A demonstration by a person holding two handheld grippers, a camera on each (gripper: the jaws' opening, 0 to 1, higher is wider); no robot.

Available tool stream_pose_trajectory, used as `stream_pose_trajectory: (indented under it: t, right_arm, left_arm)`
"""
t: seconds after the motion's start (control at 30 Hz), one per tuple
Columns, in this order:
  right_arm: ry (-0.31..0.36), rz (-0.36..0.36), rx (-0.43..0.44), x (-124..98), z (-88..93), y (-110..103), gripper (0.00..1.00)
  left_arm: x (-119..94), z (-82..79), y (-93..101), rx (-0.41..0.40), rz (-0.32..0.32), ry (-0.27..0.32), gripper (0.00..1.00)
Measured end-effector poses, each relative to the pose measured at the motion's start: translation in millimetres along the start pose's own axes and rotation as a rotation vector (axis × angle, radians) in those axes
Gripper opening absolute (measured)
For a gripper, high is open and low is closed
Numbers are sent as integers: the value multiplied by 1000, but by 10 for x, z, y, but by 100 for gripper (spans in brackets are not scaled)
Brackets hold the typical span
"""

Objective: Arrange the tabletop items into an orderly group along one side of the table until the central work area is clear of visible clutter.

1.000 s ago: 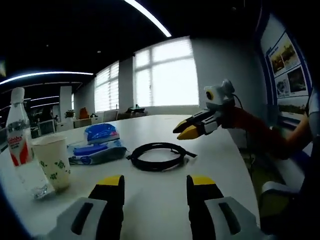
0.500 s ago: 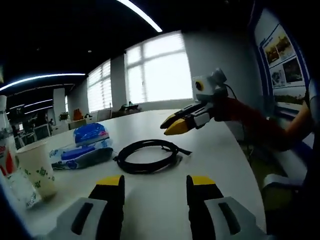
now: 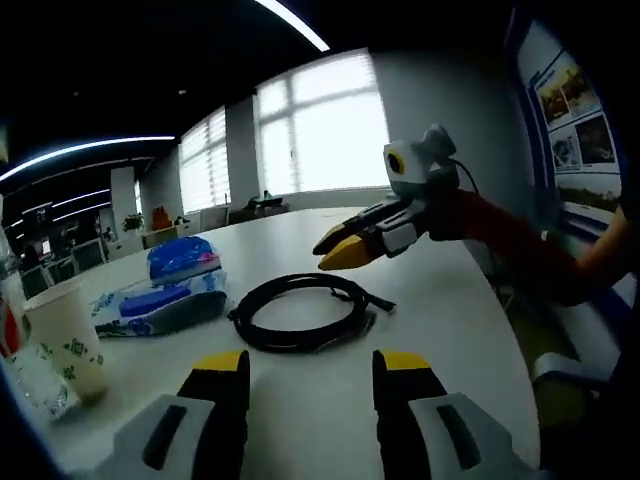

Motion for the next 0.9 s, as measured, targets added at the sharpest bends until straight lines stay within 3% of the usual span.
stream_pose_trajectory:
  t: [0.27, 0.5, 0.7, 0.77, 0.9]
  right_arm:
    - [-42, 36, 12, 89, 22, 89, 22]
    - [-77, 30, 55, 185, 58, 137, 22]
    - [-117, 20, 40, 232, 94, 123, 22]
    - [-120, 18, 32, 223, 98, 118, 22]
    - [-111, 15, 42, 228, 90, 121, 22]
  left_arm:
    - [89, 5, 46, -1, -4, -12, 49]
    - [166, -2, 67, 9, 8, -33, 49]
    - [255, -53, 16, 12, 15, -69, 48]
    - [254, -75, -8, 45, -1, -84, 48]
    - [302, -76, 3, 23, 13, -82, 48]
Point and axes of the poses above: the point that each gripper's makers call its tool centre point, and the gripper's own axes: x roughly forward along the fingers, y roughly to its right, z roughly out of its underside, the point moved 8 cm from there along -x, roughly backward along the fingers, and after that the axes turned 10 degrees about x, right-handed, at the moved point
